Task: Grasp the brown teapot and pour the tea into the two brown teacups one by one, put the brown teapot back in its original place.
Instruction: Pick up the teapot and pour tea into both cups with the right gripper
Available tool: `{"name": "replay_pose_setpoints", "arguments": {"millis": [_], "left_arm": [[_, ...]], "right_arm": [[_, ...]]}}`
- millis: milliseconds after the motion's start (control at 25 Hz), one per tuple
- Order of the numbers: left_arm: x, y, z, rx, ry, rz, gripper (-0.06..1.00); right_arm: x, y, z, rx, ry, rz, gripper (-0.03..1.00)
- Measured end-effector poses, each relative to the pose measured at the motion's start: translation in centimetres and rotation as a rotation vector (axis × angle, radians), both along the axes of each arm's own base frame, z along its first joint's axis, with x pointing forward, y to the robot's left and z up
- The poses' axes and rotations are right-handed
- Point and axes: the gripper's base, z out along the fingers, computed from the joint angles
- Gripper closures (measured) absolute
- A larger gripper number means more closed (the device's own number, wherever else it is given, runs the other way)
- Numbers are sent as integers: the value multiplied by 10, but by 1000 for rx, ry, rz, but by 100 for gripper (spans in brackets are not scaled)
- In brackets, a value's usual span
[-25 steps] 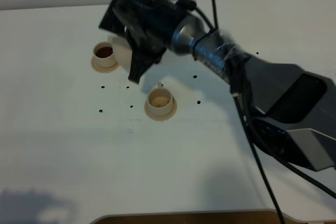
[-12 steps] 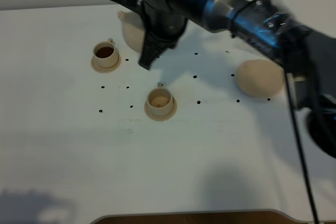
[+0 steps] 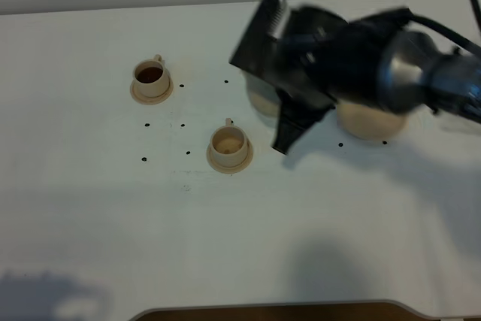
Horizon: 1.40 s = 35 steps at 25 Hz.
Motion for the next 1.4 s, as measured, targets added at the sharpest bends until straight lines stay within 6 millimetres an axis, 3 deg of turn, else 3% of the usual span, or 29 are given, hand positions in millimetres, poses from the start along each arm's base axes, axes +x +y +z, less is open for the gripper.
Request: {"name": "replay_pose_setpoints", "arguments": {"millis": [240,400,840,1400], "left_arm": [[0,0,0,0,0,0,46],[0,0,0,0,0,0,46],[0,0,0,0,0,0,46],[0,0,0,0,0,0,46]], "right_arm": [[-14,-20,-31,-144,-44,110,85],[-20,-19,-41,-213,-78,215,85],[-20,-1,-75,-380,-129,355,85],[-28,21,-89,-560,-233,462,85]]}}
